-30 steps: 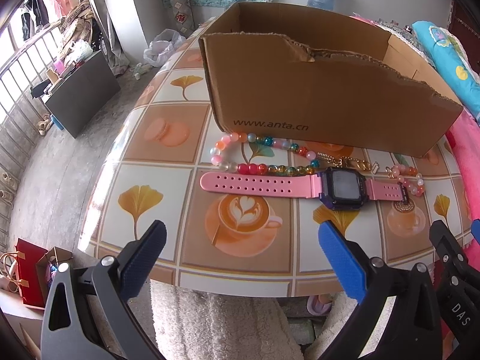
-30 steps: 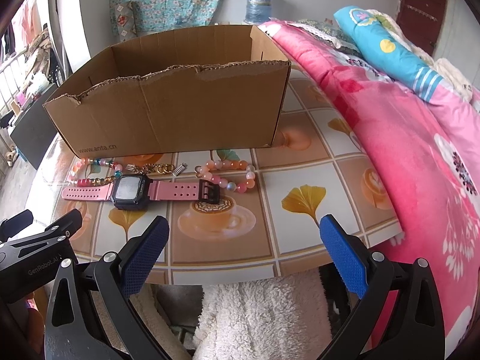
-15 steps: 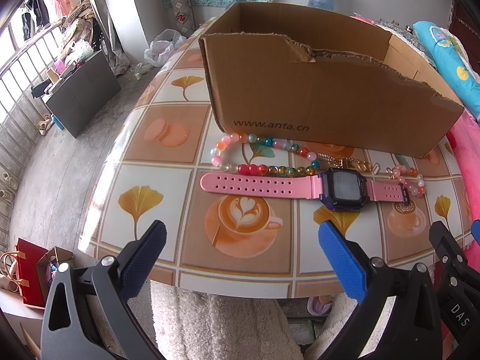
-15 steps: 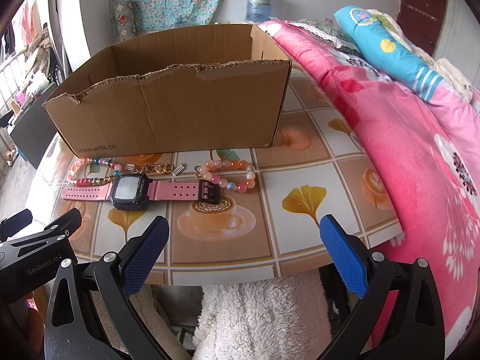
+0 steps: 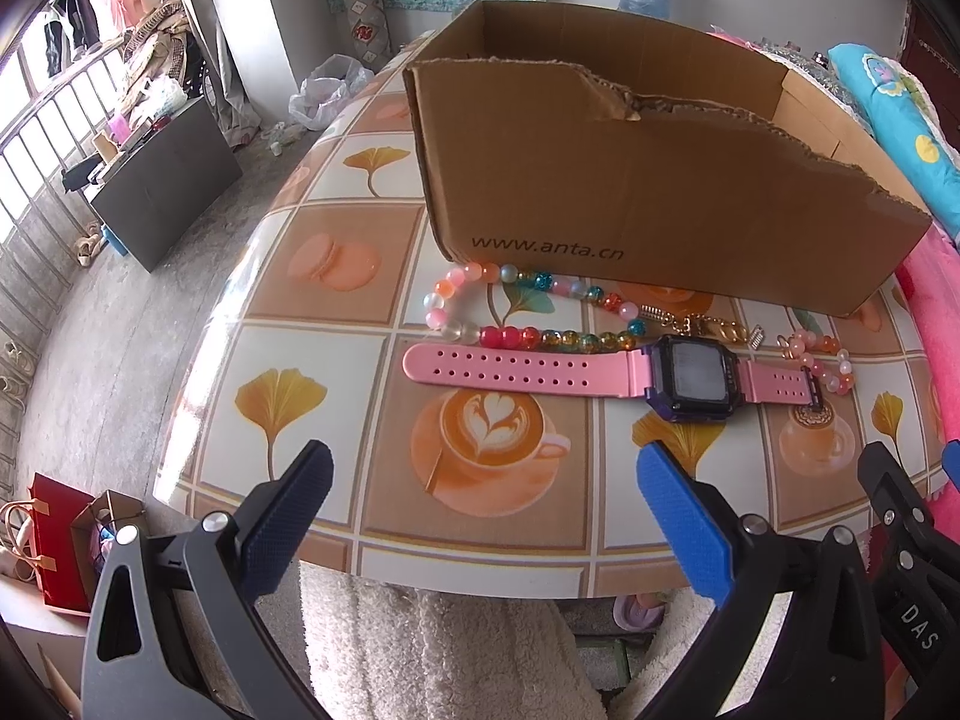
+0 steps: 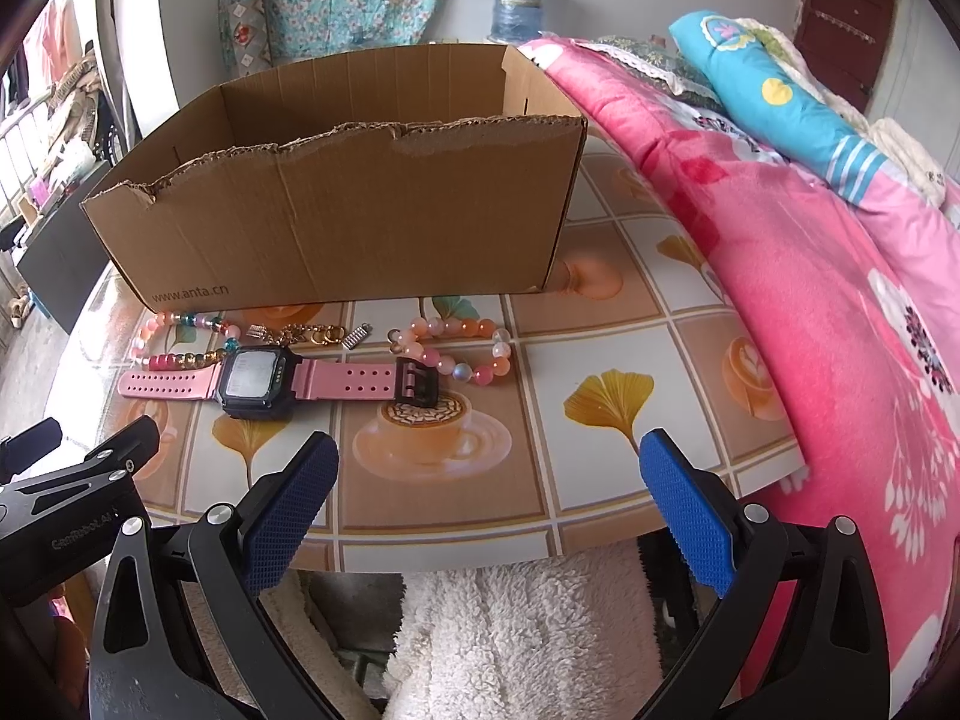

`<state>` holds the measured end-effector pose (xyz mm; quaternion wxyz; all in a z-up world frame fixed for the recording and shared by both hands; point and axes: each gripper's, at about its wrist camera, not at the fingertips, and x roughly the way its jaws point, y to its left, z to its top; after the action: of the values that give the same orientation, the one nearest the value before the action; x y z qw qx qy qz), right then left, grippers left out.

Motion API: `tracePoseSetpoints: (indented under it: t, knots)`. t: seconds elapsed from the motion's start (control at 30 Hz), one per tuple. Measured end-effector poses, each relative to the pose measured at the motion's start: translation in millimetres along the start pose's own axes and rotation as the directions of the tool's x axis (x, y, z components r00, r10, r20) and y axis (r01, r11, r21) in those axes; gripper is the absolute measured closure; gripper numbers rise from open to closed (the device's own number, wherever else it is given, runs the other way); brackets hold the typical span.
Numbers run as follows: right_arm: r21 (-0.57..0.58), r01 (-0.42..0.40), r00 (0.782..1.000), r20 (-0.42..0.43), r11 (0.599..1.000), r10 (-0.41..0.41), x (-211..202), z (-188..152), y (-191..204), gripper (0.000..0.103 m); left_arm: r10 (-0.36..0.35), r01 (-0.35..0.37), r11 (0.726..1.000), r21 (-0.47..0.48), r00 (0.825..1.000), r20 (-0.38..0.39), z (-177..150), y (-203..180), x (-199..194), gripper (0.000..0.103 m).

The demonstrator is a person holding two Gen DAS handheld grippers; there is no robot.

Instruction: Organize jewelry

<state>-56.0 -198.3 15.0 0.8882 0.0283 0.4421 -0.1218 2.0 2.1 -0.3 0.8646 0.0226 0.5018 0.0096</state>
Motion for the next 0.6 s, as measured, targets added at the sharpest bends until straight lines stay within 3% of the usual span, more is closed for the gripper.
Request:
tracePoseSetpoints:
  t: [0.6]
  knots:
    - [-0.011,0.018,1.0,-0.003,1.0,-0.018,5,6,4,0.006,0.011,-0.011,1.0,-0.003,1.0,-0.012,7,9,11,0.004]
